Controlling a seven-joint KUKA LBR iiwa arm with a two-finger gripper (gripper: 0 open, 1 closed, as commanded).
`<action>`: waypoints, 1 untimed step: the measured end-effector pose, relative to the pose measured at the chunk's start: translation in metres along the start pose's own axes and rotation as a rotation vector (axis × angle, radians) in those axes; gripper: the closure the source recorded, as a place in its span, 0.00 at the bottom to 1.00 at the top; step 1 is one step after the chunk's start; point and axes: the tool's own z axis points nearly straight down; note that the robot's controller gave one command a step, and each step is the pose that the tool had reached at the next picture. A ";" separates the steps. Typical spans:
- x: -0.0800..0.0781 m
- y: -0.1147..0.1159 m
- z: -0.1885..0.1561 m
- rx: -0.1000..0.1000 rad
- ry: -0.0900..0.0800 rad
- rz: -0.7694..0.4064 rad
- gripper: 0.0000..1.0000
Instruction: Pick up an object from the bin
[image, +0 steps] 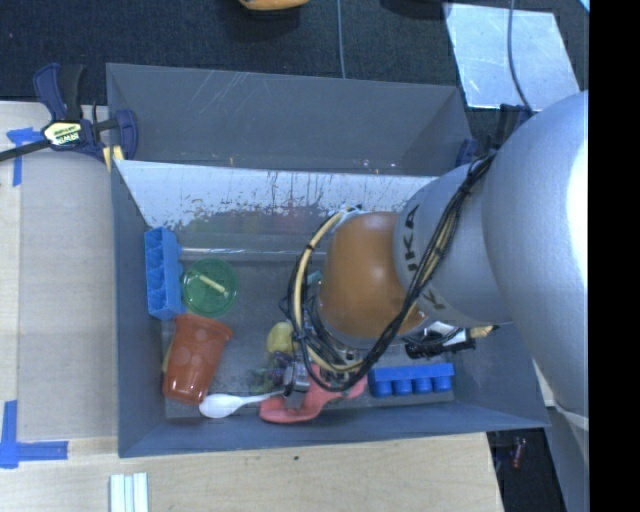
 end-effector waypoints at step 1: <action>0.000 0.000 0.000 0.000 0.000 0.000 1.00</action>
Offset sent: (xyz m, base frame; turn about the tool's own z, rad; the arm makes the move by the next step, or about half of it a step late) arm 0.0188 -0.0329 0.1742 -0.3635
